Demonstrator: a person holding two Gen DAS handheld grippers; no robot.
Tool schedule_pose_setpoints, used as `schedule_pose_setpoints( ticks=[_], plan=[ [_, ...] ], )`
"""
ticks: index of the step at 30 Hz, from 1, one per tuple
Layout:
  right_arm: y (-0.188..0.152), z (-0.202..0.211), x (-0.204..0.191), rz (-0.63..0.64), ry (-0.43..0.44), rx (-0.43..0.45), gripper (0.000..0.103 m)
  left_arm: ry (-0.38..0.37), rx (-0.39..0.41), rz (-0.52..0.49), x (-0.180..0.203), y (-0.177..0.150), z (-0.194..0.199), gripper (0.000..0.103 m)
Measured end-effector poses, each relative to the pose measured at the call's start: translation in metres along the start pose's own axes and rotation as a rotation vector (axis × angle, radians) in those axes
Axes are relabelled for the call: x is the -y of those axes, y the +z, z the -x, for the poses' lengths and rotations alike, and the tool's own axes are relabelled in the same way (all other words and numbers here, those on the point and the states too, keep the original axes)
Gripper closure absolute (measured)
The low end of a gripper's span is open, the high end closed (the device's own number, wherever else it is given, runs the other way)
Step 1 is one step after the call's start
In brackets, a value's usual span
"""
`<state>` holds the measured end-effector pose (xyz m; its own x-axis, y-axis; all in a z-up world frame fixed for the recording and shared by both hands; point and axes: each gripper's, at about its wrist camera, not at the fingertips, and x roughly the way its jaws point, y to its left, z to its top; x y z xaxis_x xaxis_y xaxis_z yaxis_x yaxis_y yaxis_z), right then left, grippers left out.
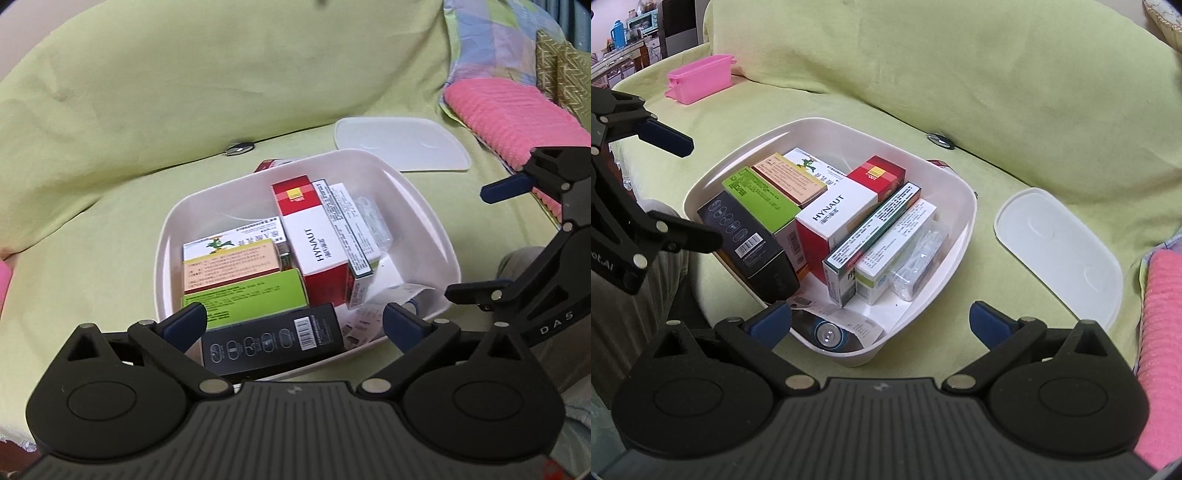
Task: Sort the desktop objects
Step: 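Pull both grippers up and back away from the bin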
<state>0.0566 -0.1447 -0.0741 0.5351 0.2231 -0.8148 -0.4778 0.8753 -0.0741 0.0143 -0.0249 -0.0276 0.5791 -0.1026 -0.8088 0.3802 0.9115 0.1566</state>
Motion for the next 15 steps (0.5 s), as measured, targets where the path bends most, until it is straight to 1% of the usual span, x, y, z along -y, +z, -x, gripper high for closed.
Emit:
schedule_pose_setpoints(
  ticks=[6, 15],
  plan=[
    [-0.001, 0.001, 0.002, -0.019, 0.005, -0.005, 0.001, 0.012, -0.043, 0.012, -0.001, 0.000, -0.002, 0.001],
    [-0.007, 0.000, 0.001, -0.038, 0.011, -0.030, 0.001, 0.016, -0.096, 0.006, 0.008, -0.011, -0.007, 0.001]
  ],
)
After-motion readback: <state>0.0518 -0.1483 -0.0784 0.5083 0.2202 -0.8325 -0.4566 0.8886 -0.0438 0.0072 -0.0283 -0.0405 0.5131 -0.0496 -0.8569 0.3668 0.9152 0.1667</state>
